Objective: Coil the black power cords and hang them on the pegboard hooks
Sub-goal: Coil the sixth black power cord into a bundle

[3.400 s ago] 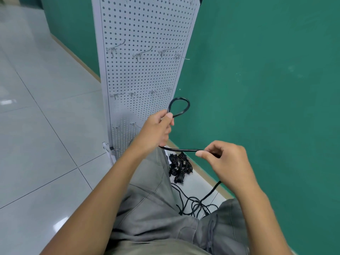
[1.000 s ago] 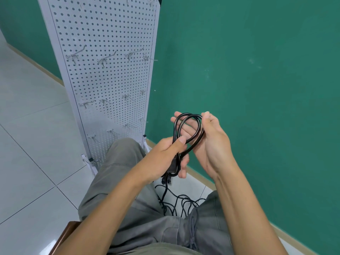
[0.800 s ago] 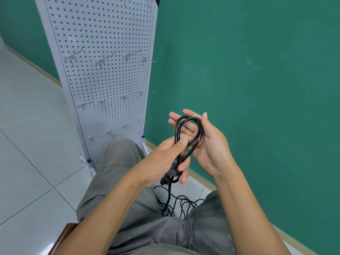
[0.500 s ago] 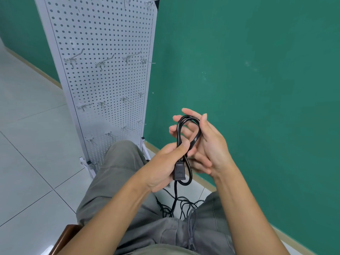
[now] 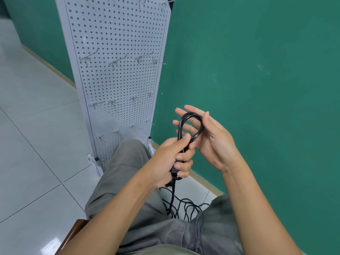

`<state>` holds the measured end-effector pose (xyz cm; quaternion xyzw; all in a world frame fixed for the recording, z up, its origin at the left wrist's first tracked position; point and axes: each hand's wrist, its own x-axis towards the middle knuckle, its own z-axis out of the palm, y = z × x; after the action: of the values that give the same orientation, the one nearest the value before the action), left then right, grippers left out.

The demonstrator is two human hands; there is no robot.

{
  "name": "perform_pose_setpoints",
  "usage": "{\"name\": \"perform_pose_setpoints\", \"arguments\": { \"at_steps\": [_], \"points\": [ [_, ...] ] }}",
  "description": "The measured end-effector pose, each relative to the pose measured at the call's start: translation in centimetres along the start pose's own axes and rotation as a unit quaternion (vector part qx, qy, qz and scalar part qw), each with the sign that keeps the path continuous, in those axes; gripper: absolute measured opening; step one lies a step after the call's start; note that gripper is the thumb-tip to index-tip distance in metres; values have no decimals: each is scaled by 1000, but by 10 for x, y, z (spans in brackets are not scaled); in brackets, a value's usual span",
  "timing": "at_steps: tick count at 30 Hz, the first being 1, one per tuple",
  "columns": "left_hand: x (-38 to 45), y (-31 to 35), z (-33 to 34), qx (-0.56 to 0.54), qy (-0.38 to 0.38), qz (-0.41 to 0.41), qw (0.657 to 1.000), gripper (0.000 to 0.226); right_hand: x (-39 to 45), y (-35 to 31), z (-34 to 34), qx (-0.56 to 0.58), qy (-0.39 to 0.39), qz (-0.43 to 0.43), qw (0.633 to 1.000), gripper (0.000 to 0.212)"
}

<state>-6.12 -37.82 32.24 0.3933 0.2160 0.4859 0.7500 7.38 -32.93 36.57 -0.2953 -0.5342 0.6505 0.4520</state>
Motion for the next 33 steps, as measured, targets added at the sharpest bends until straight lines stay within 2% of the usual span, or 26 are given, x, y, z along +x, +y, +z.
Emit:
{"name": "perform_pose_setpoints", "arguments": {
  "at_steps": [4, 8, 11, 13, 16, 21, 25, 28, 30, 33],
  "points": [
    [1, 9, -8, -68, 22, 10, 997, 62, 2, 20, 11, 30, 0, 44, 999, 63],
    [1, 22, -26, -99, 53, 59, 992, 55, -8, 53, 23, 14, -43, 112, 993, 69],
    [-2, 38, -40, -102, 121, 105, 982, 55, -14, 78, 25, -32, -71, 150, 986, 87],
    [-4, 49, -50, -101, 170, 136, 971, 56, -17, 87, 25, -99, -89, 153, 979, 88],
    [-10, 61, -67, -128, 231, 158, 951, 56, -21, 87, 29, -188, -118, 139, 965, 70],
    [-17, 73, -92, -91, 316, 177, 928, 55, -27, 85, 23, -292, -93, 116, 945, 21],
    [-17, 70, -100, -17, 369, 149, 917, 53, -28, 65, 17, -339, -38, 82, 937, 9],
    [-11, 57, -95, 87, 362, 114, 921, 50, -29, 40, 20, -350, -34, 24, 936, 20],
    [-7, 46, -86, 148, 328, 102, 928, 48, -30, 26, 24, -373, -35, -9, 927, 25],
    [-2, 31, -69, 213, 258, 96, 937, 47, -27, 15, 27, -391, 6, -41, 919, 26]
  ]
}}
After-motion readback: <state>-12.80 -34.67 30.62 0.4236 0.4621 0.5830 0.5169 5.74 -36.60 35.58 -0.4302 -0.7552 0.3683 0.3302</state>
